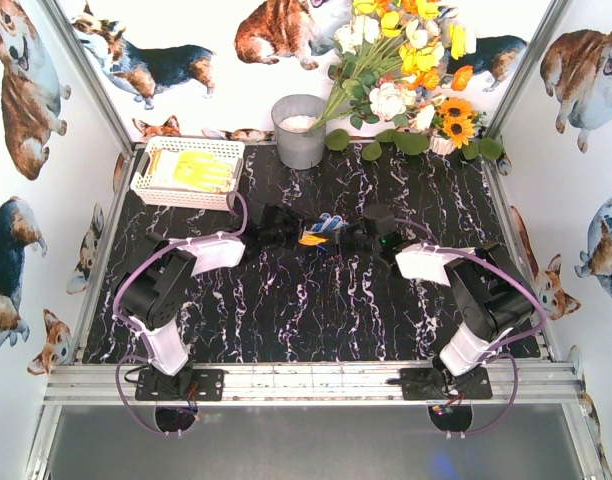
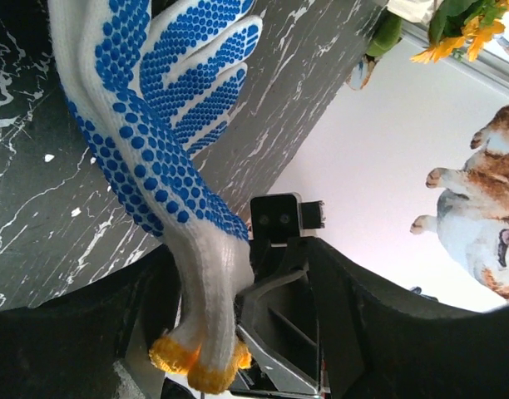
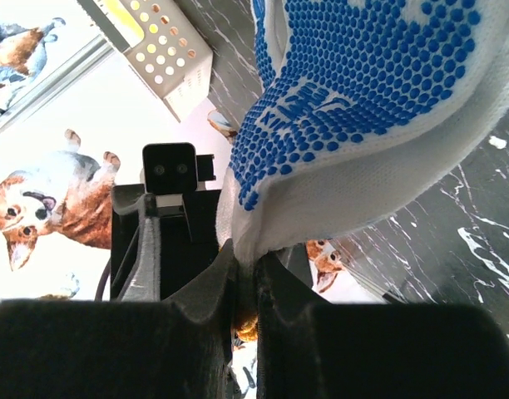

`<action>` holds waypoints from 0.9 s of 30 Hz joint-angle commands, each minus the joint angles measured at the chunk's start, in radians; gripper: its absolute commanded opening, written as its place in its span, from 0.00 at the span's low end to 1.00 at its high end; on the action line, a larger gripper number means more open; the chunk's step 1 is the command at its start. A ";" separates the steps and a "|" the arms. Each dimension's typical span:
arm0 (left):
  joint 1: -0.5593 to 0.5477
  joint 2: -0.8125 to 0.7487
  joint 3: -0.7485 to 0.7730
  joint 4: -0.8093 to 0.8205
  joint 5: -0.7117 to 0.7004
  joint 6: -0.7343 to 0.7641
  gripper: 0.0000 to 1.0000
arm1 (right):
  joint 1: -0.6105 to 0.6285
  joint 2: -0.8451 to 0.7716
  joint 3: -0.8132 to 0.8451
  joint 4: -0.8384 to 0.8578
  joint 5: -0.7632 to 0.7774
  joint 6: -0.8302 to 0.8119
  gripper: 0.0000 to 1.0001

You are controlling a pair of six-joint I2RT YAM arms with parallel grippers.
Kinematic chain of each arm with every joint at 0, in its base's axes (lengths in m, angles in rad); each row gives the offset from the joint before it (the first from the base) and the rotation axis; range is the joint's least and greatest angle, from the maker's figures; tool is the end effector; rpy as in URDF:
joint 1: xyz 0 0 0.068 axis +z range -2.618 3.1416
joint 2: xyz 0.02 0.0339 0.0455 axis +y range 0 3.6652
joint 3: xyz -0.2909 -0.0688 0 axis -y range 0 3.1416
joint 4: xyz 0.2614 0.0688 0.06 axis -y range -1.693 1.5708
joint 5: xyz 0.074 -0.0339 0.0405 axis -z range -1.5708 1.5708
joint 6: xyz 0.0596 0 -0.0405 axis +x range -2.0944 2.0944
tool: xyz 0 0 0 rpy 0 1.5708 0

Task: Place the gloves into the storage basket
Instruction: Pick up the glove from the center of the board.

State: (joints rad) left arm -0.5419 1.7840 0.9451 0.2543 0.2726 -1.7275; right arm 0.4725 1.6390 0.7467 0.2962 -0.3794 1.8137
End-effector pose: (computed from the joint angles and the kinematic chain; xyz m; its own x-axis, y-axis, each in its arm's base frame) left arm 0.3434 -0.2254 0.1709 -0.6068 -0.7450 0.2769 -0.5745 0.1705 -0.8005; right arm 0.3084 0.1824 0.1653 -0.5550 0.7289 0.4009 0.6526 0.0826 0.7532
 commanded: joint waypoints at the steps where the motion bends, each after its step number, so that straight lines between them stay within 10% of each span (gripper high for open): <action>1: -0.012 0.020 0.041 -0.085 -0.004 0.054 0.55 | 0.014 0.000 0.067 0.030 -0.005 0.001 0.00; 15: -0.023 0.000 0.063 -0.174 -0.030 0.108 0.08 | 0.034 0.006 0.083 0.001 -0.010 -0.019 0.00; 21: 0.019 -0.004 0.059 -0.197 0.038 0.191 0.00 | 0.032 -0.007 0.156 -0.118 -0.041 -0.124 0.31; 27: 0.138 0.012 0.095 -0.343 0.281 0.459 0.00 | 0.021 -0.016 0.224 -0.277 -0.068 -0.277 0.39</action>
State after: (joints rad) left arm -0.4599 1.7916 1.0115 0.0860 0.3664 -1.5154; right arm 0.5022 1.6447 0.8890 0.0895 -0.4206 1.6886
